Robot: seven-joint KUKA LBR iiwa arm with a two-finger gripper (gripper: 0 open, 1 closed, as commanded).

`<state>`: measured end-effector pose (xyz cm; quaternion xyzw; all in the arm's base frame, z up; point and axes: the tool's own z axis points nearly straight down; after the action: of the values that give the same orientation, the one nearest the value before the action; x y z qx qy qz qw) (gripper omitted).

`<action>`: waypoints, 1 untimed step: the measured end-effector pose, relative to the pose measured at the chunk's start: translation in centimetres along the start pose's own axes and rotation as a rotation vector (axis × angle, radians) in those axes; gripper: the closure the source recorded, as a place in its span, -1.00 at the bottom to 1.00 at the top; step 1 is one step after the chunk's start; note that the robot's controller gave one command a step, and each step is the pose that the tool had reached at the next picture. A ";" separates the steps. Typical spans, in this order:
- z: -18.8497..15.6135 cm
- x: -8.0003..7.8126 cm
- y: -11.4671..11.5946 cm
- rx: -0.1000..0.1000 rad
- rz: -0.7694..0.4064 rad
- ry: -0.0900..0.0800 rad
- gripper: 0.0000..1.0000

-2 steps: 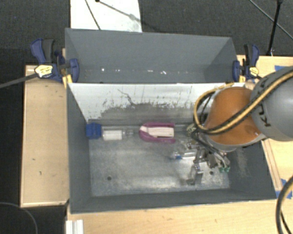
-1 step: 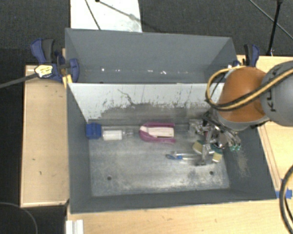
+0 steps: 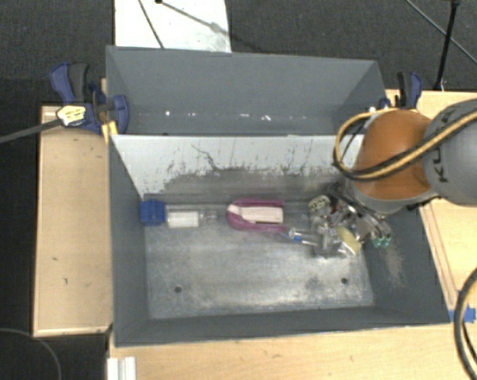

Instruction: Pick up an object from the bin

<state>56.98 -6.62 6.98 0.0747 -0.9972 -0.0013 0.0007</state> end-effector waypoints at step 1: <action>-0.1 -0.1 -0.1 0.002 0.001 -0.002 -1.00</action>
Offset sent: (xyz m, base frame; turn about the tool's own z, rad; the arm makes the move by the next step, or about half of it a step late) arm 0.0000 0.0000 0.0000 0.0000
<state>57.05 -6.69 7.05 0.0741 -0.9973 -0.0006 -0.0002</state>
